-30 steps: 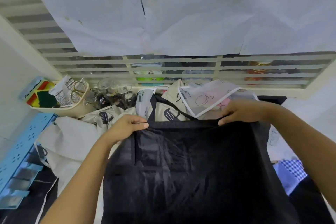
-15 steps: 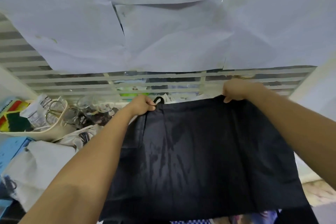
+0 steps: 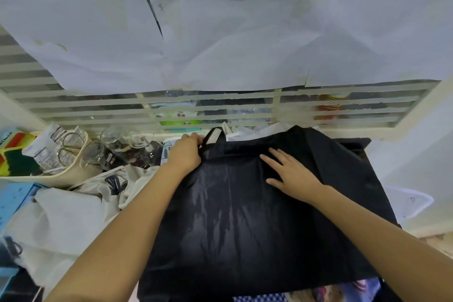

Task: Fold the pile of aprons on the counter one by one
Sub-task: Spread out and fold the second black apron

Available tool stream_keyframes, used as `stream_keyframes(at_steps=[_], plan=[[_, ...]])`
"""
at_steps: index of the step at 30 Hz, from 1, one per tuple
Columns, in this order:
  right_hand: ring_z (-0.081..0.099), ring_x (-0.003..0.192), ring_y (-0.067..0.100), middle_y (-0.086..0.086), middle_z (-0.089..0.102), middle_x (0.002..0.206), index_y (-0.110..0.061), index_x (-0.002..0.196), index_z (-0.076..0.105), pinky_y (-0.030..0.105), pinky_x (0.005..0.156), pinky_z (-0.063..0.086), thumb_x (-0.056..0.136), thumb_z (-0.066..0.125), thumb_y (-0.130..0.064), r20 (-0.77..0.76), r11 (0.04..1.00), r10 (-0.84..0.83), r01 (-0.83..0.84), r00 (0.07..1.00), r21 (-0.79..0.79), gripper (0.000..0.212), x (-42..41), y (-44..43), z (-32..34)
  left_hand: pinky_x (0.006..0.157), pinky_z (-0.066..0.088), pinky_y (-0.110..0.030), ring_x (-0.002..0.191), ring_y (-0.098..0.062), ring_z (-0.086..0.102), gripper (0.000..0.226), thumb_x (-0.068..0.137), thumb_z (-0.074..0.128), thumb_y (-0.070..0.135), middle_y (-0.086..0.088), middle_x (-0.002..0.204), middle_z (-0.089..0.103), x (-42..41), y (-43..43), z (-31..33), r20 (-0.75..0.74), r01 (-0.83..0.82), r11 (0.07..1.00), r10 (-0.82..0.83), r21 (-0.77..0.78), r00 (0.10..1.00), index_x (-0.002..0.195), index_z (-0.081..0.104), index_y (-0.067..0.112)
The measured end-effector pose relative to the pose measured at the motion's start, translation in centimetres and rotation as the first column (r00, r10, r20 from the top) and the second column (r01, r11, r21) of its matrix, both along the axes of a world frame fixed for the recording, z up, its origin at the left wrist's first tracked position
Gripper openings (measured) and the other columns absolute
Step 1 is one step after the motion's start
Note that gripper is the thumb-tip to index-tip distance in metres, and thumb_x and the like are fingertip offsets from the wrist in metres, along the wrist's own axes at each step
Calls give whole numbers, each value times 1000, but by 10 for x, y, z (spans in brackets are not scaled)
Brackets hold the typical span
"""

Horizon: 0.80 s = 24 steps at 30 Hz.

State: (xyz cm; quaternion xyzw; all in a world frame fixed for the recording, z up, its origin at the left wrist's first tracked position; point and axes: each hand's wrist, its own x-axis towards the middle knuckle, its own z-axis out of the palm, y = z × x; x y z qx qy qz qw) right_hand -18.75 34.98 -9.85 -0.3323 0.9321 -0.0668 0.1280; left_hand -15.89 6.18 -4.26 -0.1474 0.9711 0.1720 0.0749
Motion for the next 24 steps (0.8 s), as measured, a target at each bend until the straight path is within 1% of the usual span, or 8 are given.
stream_keyframes(at_steps=[6,9,12,15,17,19,22,24], plan=[[-2,148,22,2,-5,161,-33,152,3,36,120,7,96,43,-49,8,1000,-16,16,1000,13,70,-7,6,-2,79,51,-41,96,-37,63,28,82,54,-2,-21,104,66,30,-73,39,13,-244,936,256,-253,967,108,65,1],[-3,148,22,2,-6,161,-34,152,3,37,120,6,96,44,-49,18,999,-41,42,999,-19,71,-5,4,2,83,47,-47,107,-42,57,41,84,53,-3,-24,123,54,40,-86,47,-125,-331,908,309,-256,943,125,53,1],[3,148,17,-3,3,161,-33,152,11,31,119,10,97,47,-44,75,984,-68,79,995,-161,67,8,1,12,88,45,-43,107,-37,56,37,87,54,1,-20,122,55,60,-41,33,-378,-130,987,86,-91,922,123,56,3],[38,132,4,-8,40,146,-28,143,40,21,110,30,95,54,-33,139,886,-116,165,984,-432,50,38,6,22,92,40,-26,102,-23,55,27,89,55,8,-8,110,61,101,47,-9,-454,215,975,-170,50,875,114,62,9],[57,104,-1,-10,61,119,-25,125,58,20,94,47,93,59,-25,205,773,-191,276,960,-572,32,67,15,21,94,43,-27,104,-17,52,29,90,50,20,-1,112,60,133,101,-46,-429,349,934,-283,81,858,117,61,16],[61,90,0,-13,66,100,-23,111,65,20,82,51,93,60,-23,238,735,-244,339,940,-587,19,97,29,13,90,50,-36,108,-15,52,41,88,43,34,3,119,59,158,141,-78,-295,373,923,-332,95,896,125,54,22],[60,89,0,-16,64,98,-23,108,66,15,81,48,91,62,-26,207,786,-307,371,929,-495,17,142,58,-12,86,53,-44,113,-21,60,59,84,36,50,0,131,59,174,170,-110,-28,297,955,-297,9,954,135,47,21],[54,96,1,-17,60,103,-23,111,65,14,85,41,88,67,-26,174,772,-396,429,902,-469,22,171,78,-31,99,41,-54,128,-27,48,65,92,27,57,-7,142,50,183,173,-128,20,251,966,-250,-68,968,142,40,18]])
